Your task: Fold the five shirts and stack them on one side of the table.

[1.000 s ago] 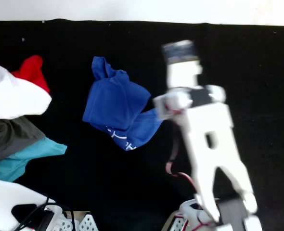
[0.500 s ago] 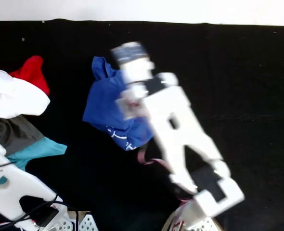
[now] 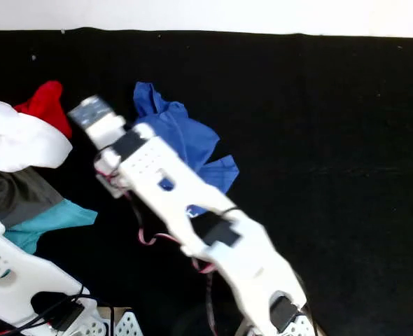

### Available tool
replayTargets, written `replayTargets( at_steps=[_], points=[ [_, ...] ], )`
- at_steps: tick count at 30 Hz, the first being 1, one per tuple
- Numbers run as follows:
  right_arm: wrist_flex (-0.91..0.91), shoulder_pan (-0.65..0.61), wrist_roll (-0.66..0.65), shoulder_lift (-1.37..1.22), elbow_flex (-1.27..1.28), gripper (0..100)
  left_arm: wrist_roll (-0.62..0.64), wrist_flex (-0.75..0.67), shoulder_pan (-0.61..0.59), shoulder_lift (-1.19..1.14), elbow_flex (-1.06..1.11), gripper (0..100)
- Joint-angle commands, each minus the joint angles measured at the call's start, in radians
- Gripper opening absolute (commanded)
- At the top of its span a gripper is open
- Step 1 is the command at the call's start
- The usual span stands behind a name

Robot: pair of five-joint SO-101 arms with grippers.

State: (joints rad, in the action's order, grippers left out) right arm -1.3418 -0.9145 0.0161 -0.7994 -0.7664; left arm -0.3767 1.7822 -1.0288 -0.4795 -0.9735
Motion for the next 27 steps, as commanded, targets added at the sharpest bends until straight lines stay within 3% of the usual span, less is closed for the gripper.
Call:
replayTargets(
  at_steps=[1,5,9,12,17,22,27],
  points=[
    [-0.010,0.016,0.006,-0.113,-0.171,39.6,0.008,0.002,-0.012,0.084,0.018,28],
    [-0.070,0.070,0.006,-0.223,-0.305,34.0,0.008,0.002,-0.012,0.093,0.018,28],
    [-0.133,0.148,0.003,-0.254,-0.447,0.3,0.008,0.002,-0.007,0.087,0.018,28],
    [-0.177,0.217,-0.040,-0.252,-0.544,4.5,0.008,0.002,-0.001,0.087,0.018,28],
    [-0.266,0.328,-0.052,-0.251,-0.776,0.6,0.008,0.002,0.042,0.087,0.018,28],
    [-0.409,0.403,-0.193,-0.251,-0.964,0.9,0.009,0.002,0.107,0.087,0.019,28],
    [-0.421,0.435,-0.235,-0.242,-0.975,1.3,0.009,0.003,0.150,0.088,0.019,28]
  ],
)
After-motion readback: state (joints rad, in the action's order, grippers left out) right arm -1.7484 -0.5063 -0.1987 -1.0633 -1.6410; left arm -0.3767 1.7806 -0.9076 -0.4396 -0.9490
